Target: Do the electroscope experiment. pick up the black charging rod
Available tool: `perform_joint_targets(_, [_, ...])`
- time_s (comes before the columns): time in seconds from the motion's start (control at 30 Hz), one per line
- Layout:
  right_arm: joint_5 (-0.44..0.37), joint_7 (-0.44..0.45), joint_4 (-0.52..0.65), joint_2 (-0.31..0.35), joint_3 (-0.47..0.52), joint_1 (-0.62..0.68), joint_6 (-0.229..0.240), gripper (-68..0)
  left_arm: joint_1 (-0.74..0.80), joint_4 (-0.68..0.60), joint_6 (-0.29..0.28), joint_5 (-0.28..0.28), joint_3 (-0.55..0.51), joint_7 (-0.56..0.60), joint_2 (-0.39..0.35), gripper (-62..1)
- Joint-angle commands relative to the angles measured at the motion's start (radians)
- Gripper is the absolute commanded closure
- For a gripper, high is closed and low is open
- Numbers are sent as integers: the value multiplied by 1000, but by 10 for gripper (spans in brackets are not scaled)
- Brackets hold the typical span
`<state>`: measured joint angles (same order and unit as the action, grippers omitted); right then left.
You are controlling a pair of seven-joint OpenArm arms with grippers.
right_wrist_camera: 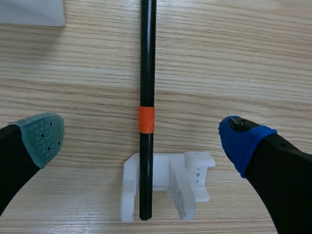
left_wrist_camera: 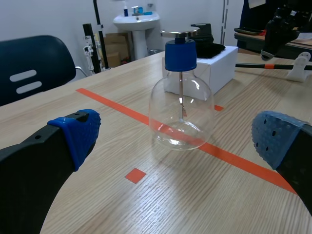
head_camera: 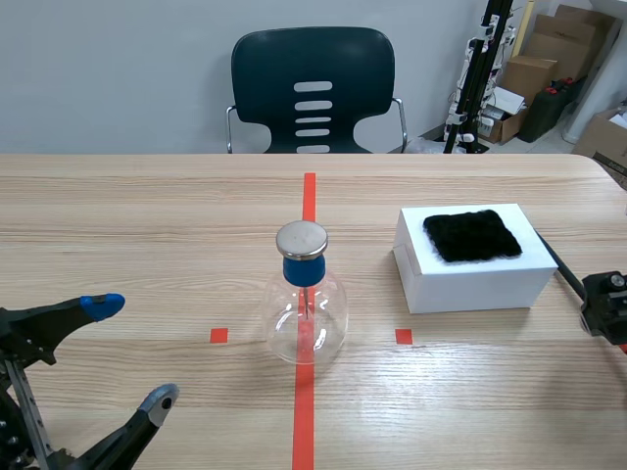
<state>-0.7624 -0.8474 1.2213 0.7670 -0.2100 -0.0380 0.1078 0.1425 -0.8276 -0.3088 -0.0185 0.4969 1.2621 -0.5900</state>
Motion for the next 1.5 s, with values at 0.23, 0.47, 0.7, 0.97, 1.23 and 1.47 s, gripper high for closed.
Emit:
perform_joint_targets(0.23, [20, 34, -72, -12, -77, -71, -3, -679, -10, 13, -2, 5, 9, 19, -6, -623])
perform_joint_targets(0.47, [23, 97, -131, -16, -98, -82, -3, -679, -10, 13, -1, 5, 9, 16, -6, -623])
perform_joint_targets(0.7, [23, 102, -148, -16, -98, -82, -3, -679, -10, 13, -1, 5, 9, 17, -6, -623])
perform_joint_targets(0.97, [14, 114, -178, -17, -98, -82, -3, -679, -10, 13, -1, 5, 9, 16, -6, -623])
perform_joint_targets(1.23, [14, 67, -189, -32, -100, -95, -3, -679, -10, 13, -1, 5, 9, 16, -6, -623])
perform_joint_targets(1.47, [-1, -6, -206, -35, -153, -158, -3, -679, -10, 13, -1, 4, 9, 17, -6, -623])
